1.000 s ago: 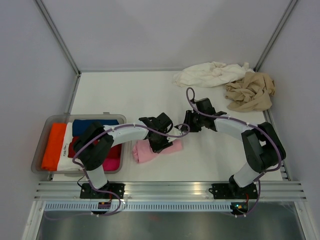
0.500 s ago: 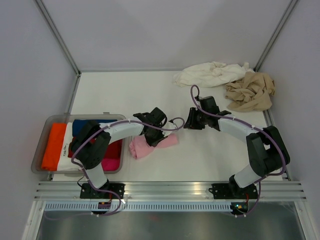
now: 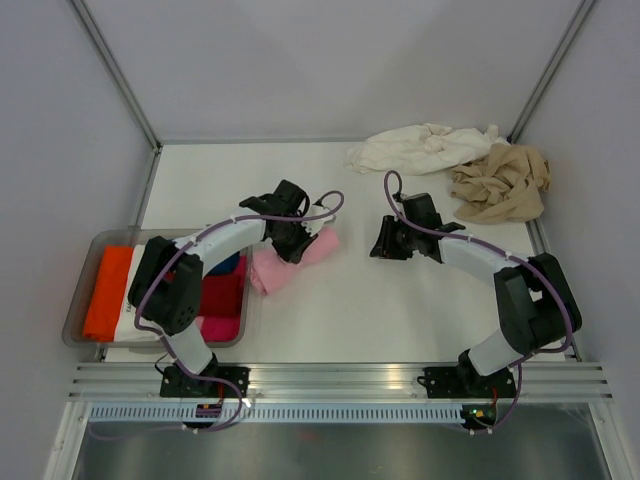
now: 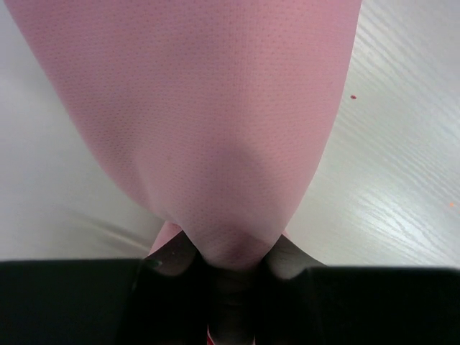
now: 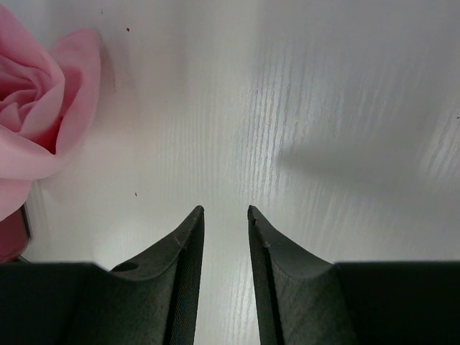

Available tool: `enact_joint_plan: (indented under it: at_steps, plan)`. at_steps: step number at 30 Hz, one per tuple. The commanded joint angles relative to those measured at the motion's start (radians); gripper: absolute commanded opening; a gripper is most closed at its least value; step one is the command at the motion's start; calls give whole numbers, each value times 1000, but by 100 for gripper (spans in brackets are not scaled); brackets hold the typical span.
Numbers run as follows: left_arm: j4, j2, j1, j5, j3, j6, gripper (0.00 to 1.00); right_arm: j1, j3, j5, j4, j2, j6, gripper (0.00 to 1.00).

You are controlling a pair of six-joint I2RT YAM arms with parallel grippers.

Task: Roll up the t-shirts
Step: Place the rolled tshirt into the container

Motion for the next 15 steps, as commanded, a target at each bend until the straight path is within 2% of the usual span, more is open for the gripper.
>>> enact_joint_plan:
  at_steps: [1, 6, 11, 15]
  plan:
    - [-20, -22, -9, 50, 66, -97, 2, -7, 3, 13, 13, -14, -12, 37]
    - [-39, -27, 20, 54, 189, -178, 2, -13, 11, 6, 22, 5, -14, 37]
    - [-101, -44, 132, 16, 364, -219, 2, -16, 27, -6, 42, 29, -12, 37]
    - [-135, -125, 230, -61, 386, -197, 2, -16, 78, -24, 50, 77, -17, 37]
